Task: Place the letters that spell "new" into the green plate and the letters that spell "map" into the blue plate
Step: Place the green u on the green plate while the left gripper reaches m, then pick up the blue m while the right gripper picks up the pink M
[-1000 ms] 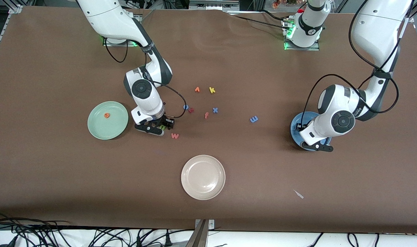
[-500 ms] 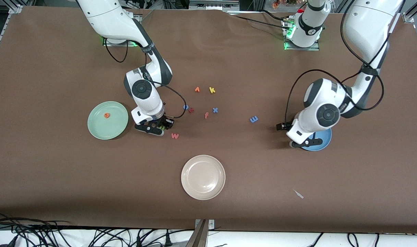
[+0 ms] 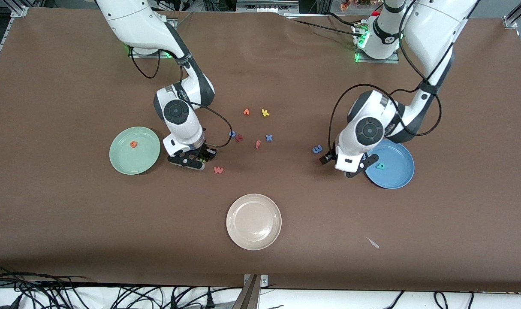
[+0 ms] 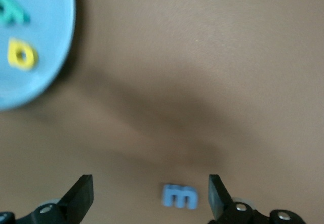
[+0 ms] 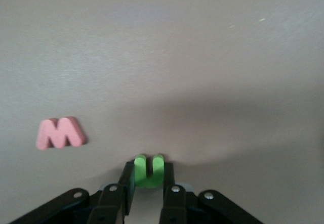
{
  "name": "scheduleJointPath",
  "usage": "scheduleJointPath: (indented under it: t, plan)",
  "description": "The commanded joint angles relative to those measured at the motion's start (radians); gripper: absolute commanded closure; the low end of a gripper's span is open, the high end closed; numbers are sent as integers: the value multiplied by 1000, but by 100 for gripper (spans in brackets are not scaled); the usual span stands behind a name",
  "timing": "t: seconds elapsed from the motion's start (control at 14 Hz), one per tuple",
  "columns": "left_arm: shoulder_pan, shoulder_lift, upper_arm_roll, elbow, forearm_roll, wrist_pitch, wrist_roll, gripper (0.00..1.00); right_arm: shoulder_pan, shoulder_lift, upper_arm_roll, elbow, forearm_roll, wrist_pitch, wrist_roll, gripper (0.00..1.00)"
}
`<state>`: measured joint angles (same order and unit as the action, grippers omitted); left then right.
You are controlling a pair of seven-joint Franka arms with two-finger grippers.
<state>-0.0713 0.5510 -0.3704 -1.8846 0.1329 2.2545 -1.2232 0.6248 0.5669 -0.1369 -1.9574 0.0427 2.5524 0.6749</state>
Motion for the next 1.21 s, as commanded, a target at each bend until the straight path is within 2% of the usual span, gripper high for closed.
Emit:
scheduleJointPath:
  t: [0.0, 0.14, 0.36, 0.57, 0.71, 0.86, 1.0, 1.14]
  plan:
    - [-33, 17, 5, -1, -18, 48, -267, 0, 1, -100, -64, -6, 16, -168, -150, 94]
    - [-45, 17, 7, -8, -12, 82, -474, 0, 1, -162, -110, -23, 16, -259, -243, 94]
    - [-74, 17, 11, -8, 10, 94, -737, 0, 1, -245, -190, -118, 14, -264, -406, 92]
    - [-78, 20, 10, -21, 94, 97, -1026, 0, 1, -318, -251, -216, 14, -244, -512, 91]
    - [-79, 35, 7, -27, 177, 97, -1163, 0, 1, -357, -274, -308, 14, -161, -558, 88]
    - [-87, 50, 8, -31, 188, 97, -1245, 0, 0, -364, -283, -394, 14, -42, -584, 87]
    - [-85, 61, 7, -34, 188, 97, -1321, 0, -2, -352, -285, -448, 14, 70, -606, 81]
    - [-87, 82, 5, -33, 183, 97, -1329, 0, -5, -338, -286, -457, 14, 104, -614, 66]
